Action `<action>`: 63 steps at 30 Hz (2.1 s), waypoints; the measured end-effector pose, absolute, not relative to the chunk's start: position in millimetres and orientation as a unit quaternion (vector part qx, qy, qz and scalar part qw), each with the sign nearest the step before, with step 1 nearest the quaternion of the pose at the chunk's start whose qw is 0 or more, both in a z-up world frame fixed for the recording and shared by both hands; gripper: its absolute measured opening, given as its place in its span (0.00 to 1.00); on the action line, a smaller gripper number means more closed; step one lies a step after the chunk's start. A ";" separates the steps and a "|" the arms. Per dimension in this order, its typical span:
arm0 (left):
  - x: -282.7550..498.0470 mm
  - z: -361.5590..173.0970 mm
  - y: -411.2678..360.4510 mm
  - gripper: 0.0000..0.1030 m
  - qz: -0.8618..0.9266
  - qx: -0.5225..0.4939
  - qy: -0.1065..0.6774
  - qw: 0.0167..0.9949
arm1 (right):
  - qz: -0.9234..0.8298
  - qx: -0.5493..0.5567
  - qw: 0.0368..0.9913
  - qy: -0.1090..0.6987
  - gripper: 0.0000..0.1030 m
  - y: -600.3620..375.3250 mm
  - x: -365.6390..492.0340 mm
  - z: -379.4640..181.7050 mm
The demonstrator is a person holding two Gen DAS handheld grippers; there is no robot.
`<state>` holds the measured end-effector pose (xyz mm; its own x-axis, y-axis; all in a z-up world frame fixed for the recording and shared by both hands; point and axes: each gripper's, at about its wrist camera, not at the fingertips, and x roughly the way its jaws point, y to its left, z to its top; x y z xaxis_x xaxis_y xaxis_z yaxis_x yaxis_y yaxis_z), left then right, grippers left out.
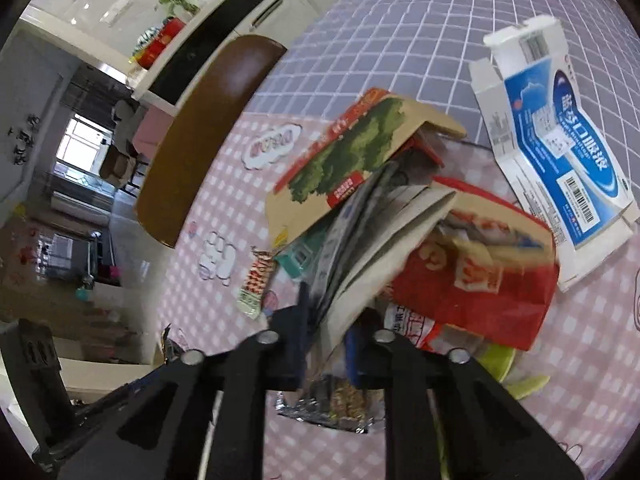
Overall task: Collect trash
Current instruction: 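Carry the wrappers over the blue bucket and open both grippers to drop them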
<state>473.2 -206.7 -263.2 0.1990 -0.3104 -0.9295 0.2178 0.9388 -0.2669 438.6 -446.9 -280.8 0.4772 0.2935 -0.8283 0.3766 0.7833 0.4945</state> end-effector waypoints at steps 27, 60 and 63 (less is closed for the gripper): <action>374.2 -275.9 155.4 0.21 -0.042 -0.129 0.596 0.791 | 0.206 0.176 0.752 0.601 0.04 -60.7 390.4 -272.2; 365.1 -477.6 251.1 0.21 0.002 -0.205 0.698 0.686 | 0.136 0.066 0.674 0.723 0.42 78.1 401.1 -465.5; 373.9 -478.6 240.8 0.21 -0.001 -0.199 0.700 0.686 | 0.129 0.076 0.678 0.719 0.42 66.9 403.0 -459.3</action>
<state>373.9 240.8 -478.6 0.0195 -0.2808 -0.9596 -0.2776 0.9205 -0.2750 403.0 66.9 -459.3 -0.0684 0.2846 -0.9562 -0.0664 0.9550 0.2890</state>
